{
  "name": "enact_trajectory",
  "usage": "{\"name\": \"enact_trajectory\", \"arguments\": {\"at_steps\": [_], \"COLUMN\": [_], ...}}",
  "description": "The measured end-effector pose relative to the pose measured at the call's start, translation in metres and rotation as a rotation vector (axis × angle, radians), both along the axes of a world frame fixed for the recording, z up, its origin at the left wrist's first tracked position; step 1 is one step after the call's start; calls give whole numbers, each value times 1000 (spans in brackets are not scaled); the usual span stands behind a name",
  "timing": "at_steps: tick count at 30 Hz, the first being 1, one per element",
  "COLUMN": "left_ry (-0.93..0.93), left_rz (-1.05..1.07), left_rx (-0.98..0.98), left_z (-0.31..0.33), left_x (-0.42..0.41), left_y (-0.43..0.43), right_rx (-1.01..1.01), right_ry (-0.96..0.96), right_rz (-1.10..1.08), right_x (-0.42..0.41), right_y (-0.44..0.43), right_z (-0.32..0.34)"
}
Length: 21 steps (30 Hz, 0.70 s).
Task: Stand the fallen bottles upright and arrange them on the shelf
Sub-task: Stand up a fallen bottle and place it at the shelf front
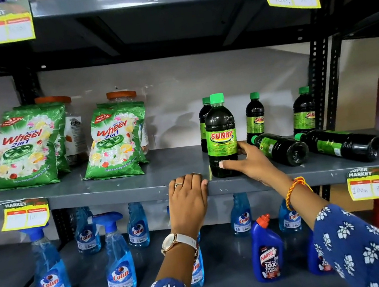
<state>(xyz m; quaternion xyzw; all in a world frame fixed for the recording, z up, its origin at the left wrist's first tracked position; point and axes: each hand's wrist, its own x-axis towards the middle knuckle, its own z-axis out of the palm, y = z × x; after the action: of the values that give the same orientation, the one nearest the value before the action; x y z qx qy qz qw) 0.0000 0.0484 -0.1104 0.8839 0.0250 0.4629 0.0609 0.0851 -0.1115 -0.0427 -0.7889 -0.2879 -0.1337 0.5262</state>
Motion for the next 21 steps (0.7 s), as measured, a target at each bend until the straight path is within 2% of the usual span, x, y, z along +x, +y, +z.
{"name": "enact_trajectory", "arguments": {"at_steps": [9, 14, 16, 18, 20, 21], "left_ry": [18, -22, -143, -316, -370, -346], "left_rz": [-9, -57, -162, -276, -351, -371], "left_rx": [-27, -48, -236, -430, -385, -301], "left_z": [-2, -2, -6, -5, 3, 8], "left_x": [0, -3, -7, -10, -10, -7], "left_y": [0, -1, -5, -18, -44, -61], "right_rx": [-4, 5, -3, -80, -307, -466], "right_ry": [-20, 72, -23, -243, -382, -361], "right_rz": [18, 53, -94, -356, -591, -671], "right_x": [2, -4, -2, 10, 20, 23], "right_y": [-1, -9, -24, -46, -63, -67], "right_z": [-3, 5, 15, 30, 48, 55]}}
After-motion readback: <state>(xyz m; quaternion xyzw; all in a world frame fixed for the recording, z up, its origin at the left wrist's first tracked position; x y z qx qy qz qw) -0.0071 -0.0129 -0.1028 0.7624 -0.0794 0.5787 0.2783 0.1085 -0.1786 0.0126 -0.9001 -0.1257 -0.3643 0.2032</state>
